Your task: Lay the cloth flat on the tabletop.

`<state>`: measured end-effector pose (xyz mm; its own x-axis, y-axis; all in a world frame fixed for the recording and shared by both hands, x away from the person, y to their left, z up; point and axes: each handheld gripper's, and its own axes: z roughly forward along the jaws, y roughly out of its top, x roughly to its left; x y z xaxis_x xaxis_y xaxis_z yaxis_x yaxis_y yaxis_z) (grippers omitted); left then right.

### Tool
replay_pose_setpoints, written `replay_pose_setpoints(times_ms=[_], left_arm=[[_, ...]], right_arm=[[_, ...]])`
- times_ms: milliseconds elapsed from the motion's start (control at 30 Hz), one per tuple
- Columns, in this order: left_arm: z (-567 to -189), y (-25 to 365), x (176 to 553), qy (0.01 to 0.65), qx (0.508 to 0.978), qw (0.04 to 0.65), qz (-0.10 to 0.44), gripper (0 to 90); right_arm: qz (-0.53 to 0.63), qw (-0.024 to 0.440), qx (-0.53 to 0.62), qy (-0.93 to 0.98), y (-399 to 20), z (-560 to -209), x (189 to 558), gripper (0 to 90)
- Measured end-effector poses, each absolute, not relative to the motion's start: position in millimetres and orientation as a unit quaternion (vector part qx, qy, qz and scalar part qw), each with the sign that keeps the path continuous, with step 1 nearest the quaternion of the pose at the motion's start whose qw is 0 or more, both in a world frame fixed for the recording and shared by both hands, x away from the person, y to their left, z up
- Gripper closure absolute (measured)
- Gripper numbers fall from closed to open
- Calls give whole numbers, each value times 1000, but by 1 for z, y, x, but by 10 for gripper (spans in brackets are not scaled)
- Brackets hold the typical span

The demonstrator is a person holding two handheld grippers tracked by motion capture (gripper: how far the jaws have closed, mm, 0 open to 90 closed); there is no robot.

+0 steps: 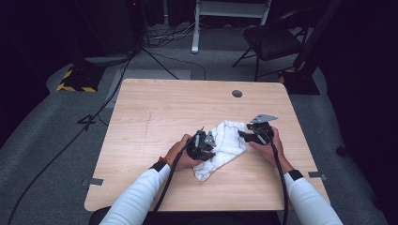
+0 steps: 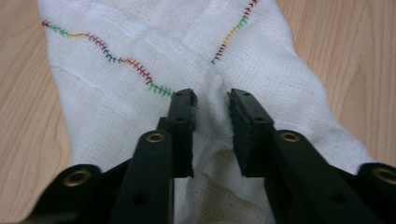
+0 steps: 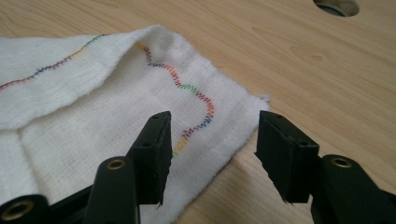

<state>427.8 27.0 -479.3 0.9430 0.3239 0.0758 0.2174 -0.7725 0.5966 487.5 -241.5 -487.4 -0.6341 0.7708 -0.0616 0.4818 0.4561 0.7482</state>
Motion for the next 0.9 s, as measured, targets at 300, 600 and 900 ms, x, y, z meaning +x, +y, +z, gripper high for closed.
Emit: replay_pose_setpoints(times_ms=[300, 600, 900], left_arm=[[-477, 35, 430, 150, 933, 315, 93, 842], [-471, 50, 436, 164, 922, 335, 101, 851], [-466, 65, 443, 188, 912, 348, 104, 853]], right_arm=[[364, 164, 407, 822, -229, -497, 512, 405], [356, 187, 425, 811, -229, -496, 515, 420], [363, 164, 408, 822, -231, -497, 516, 611]])
